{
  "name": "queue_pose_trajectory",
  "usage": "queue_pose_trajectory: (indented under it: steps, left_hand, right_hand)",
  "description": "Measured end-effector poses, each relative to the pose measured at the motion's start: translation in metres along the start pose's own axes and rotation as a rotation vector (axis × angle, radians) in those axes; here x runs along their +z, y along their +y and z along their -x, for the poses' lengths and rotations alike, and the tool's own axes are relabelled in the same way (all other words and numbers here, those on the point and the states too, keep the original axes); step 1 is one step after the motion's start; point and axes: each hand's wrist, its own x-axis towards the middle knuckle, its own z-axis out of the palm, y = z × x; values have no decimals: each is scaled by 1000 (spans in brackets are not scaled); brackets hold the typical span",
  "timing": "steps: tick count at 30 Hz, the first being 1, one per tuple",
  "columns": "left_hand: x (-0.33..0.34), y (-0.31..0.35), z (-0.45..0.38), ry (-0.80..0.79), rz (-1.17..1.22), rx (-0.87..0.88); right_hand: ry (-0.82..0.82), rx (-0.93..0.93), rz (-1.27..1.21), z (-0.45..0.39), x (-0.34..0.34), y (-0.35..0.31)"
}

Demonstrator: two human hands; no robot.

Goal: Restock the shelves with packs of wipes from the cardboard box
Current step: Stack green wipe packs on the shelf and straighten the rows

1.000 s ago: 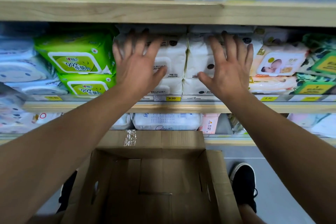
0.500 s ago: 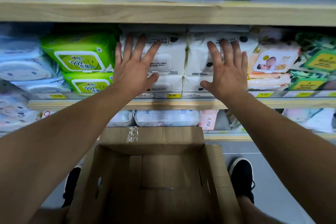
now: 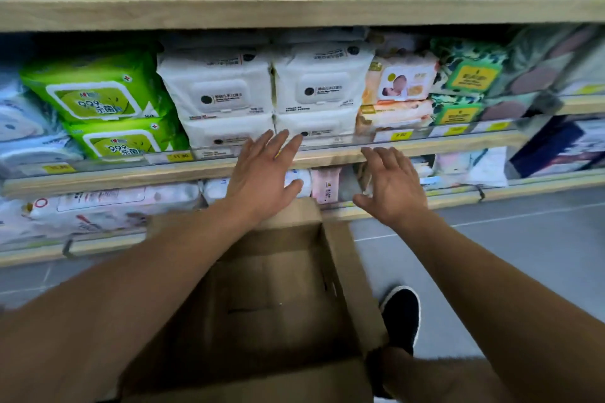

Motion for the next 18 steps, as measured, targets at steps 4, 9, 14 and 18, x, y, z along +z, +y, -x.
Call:
queue_pose_trajectory:
  steps: [4,9,14,18]
  left_hand:
    - [39,43,-11,-76,59,66]
    - [103,88,-37,-128,164,95]
    - [174,122,-70,-228,276,47]
    - [222,133,-101,-232,360,0]
  right_hand:
    - [-83,56,-6,17,12,46]
    - [-196,135,-1,27,39,112]
    - [-191,250,-176,6,92,157]
    - [-72,300,-296,-22,140,170]
